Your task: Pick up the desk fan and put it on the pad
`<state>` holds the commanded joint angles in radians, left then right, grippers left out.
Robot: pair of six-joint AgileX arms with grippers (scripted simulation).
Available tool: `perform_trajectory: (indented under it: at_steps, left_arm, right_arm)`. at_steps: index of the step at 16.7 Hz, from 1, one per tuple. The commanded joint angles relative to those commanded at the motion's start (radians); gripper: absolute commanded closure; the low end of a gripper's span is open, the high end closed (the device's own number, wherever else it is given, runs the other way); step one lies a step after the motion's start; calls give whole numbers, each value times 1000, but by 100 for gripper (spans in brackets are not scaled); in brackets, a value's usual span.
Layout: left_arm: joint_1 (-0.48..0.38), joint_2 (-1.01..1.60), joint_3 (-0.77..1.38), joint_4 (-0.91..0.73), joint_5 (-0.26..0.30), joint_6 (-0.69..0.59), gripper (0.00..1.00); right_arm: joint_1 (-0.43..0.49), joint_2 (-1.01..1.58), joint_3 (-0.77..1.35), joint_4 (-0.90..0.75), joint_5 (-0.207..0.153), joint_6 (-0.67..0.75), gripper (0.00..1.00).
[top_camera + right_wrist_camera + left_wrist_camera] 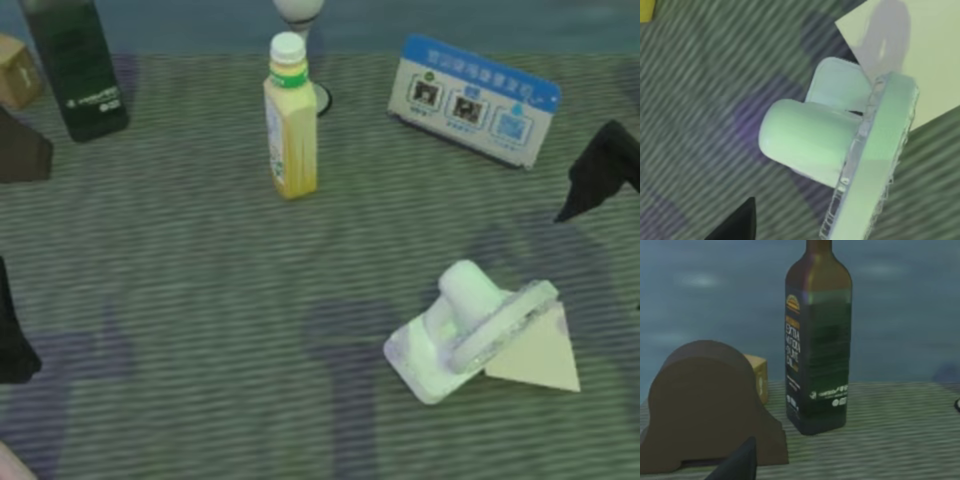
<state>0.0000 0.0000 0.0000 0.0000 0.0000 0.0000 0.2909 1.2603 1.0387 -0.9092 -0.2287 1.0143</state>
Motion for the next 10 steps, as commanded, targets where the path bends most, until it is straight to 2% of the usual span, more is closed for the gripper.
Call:
perform_trajectory:
  at_steps: [5, 10]
  left_arm:
    - [0, 0, 0, 0, 0, 0, 0]
    - [0, 0, 0, 0, 0, 0, 0]
  right_arm:
    - [59, 289, 220, -202, -46, 224, 0]
    - [70, 341, 259, -244, -54, 266, 0]
